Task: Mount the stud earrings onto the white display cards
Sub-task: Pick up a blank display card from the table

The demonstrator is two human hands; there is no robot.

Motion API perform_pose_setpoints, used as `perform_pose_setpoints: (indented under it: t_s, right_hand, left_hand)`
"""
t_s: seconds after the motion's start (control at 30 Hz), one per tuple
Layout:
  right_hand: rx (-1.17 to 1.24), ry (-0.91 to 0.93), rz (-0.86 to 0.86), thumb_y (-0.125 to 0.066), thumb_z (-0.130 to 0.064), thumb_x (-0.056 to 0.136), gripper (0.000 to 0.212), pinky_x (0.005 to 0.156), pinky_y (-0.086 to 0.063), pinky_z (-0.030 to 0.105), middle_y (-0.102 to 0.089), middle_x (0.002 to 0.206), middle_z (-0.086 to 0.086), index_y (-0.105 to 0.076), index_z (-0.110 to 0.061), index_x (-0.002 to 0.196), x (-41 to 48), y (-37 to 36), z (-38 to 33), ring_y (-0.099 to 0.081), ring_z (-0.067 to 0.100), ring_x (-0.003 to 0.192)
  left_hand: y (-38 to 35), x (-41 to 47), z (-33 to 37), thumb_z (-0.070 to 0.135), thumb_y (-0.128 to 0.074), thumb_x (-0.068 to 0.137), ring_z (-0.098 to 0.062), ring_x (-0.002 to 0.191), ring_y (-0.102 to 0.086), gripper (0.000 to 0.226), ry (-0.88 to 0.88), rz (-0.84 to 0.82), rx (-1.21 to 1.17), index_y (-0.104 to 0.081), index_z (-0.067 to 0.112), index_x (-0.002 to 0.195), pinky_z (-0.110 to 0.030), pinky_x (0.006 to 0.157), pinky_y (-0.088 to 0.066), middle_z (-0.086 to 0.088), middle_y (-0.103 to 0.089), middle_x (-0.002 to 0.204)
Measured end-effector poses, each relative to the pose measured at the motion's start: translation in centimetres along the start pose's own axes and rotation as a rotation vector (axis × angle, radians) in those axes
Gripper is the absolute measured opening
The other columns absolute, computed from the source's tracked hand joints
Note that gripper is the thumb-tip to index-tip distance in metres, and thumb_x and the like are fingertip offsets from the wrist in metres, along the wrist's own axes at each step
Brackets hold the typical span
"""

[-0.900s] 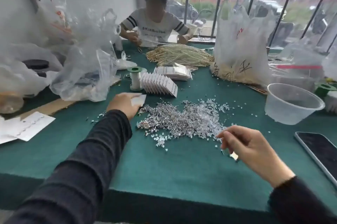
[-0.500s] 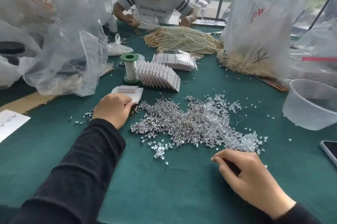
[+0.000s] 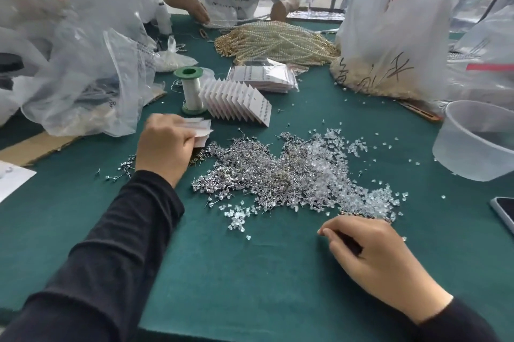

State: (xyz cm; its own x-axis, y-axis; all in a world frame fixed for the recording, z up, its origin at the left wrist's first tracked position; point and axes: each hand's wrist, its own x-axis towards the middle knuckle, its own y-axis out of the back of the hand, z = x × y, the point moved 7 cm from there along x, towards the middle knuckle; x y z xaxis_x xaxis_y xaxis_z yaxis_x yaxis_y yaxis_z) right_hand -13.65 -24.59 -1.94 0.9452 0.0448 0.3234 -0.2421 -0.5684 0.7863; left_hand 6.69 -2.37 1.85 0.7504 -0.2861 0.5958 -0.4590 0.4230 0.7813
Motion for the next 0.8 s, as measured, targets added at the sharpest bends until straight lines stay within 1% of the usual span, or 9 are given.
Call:
perform_pose_setpoints:
  t_s: [0.17, 0.27, 0.33, 0.4, 0.43, 0.5, 0.6, 0.73, 0.8]
  right_hand:
    - [-0.005, 0.020, 0.138, -0.058, -0.018, 0.082, 0.012, 0.049, -0.037, 0.013, -0.057, 0.057, -0.013, -0.068, -0.015, 0.077, 0.2, 1.2, -0.4, -0.049, 0.001, 0.049]
    - [0.328, -0.138, 0.325, -0.059, -0.023, 0.082, 0.012, 0.048, -0.038, 0.012, -0.061, 0.057, -0.001, -0.070, -0.018, 0.081, 0.8, 3.8, 0.6, -0.050, 0.003, 0.048]
    - [0.632, -0.278, 0.278, -0.066, -0.038, 0.078, 0.025, 0.060, -0.050, 0.018, -0.069, 0.079, 0.001, -0.067, -0.024, 0.099, 2.1, 4.5, 1.6, -0.062, 0.008, 0.065]
    - [0.797, -0.384, 0.151, -0.071, -0.048, 0.070, 0.058, 0.077, -0.056, 0.029, -0.067, 0.102, 0.002, -0.056, -0.023, 0.119, 3.5, 4.4, 2.5, -0.067, 0.017, 0.087]
    - [0.917, -0.426, 0.101, -0.068, -0.046, 0.067, 0.066, 0.080, -0.056, 0.033, -0.065, 0.107, 0.005, -0.051, -0.019, 0.125, 4.2, 4.1, 2.7, -0.066, 0.021, 0.093]
    - [1.210, -0.476, 0.091, -0.065, -0.037, 0.069, 0.060, 0.076, -0.058, 0.037, -0.064, 0.106, 0.009, -0.052, -0.011, 0.122, 5.2, 3.7, 2.9, -0.064, 0.027, 0.091]
    - [1.262, -0.546, 0.284, -0.062, -0.022, 0.079, 0.024, 0.060, -0.054, 0.029, -0.066, 0.087, 0.007, -0.062, -0.009, 0.099, 5.6, 4.1, 4.8, -0.062, 0.017, 0.074]
    - [0.993, -0.624, 0.408, -0.061, -0.011, 0.087, 0.007, 0.056, -0.053, 0.028, -0.065, 0.088, 0.011, -0.063, -0.009, 0.093, 4.3, 4.4, 7.7, -0.063, 0.016, 0.067]
    - [0.858, -0.641, 0.403, -0.063, -0.012, 0.086, 0.004, 0.062, -0.053, 0.036, -0.067, 0.091, 0.016, -0.064, -0.011, 0.090, 3.6, 4.5, 8.5, -0.064, 0.021, 0.070]
  left_hand:
    - [5.2, -0.6, 3.7, 0.011, -0.065, 0.082, -0.025, 0.060, -0.053, 0.015, -0.079, 0.336, -0.125, -0.072, -0.001, 0.087, -0.031, 0.054, -0.043, -0.018, -0.060, 0.067]
    - [7.2, -1.2, 8.1, 0.016, -0.064, 0.083, -0.007, 0.057, -0.054, 0.016, -0.100, 0.361, -0.417, -0.071, 0.001, 0.083, -0.010, 0.055, -0.042, -0.002, -0.068, 0.069]
    - [6.6, -1.3, 9.7, 0.018, -0.064, 0.083, 0.000, 0.049, -0.052, 0.012, 0.086, 0.212, -0.785, -0.069, 0.010, 0.077, -0.009, 0.049, -0.043, 0.012, -0.064, 0.060]
    - [3.4, -1.6, 11.6, 0.014, -0.061, 0.084, -0.008, 0.044, -0.053, 0.012, 0.392, -0.072, -1.266, -0.061, 0.011, 0.072, -0.019, 0.044, -0.046, 0.006, -0.061, 0.050]
    - [2.2, -1.8, 12.8, 0.010, -0.059, 0.085, -0.011, 0.043, -0.054, 0.013, 0.489, -0.202, -1.394, -0.058, 0.010, 0.072, -0.021, 0.042, -0.046, 0.001, -0.062, 0.050]
    - [0.3, -2.0, 15.2, 0.007, -0.056, 0.087, -0.015, 0.043, -0.058, 0.012, 0.513, -0.446, -1.457, -0.055, 0.006, 0.075, -0.020, 0.040, -0.046, -0.005, -0.065, 0.053]
    - [-1.9, -2.2, 17.5, 0.016, -0.057, 0.089, -0.013, 0.048, -0.060, 0.015, 0.314, -0.759, -1.313, -0.059, 0.002, 0.085, -0.019, 0.045, -0.049, -0.007, -0.069, 0.062]
    - [-2.9, 0.0, 14.7, 0.032, -0.063, 0.083, -0.007, 0.085, -0.053, 0.027, -0.117, -0.529, -0.446, -0.065, 0.019, 0.107, -0.025, 0.084, -0.045, 0.005, -0.064, 0.093]
    - [-4.2, -1.0, 13.9, 0.042, -0.067, 0.077, -0.008, 0.100, -0.042, 0.041, -0.157, -0.666, -0.354, -0.062, 0.026, 0.113, -0.028, 0.095, -0.036, 0.007, -0.053, 0.104]
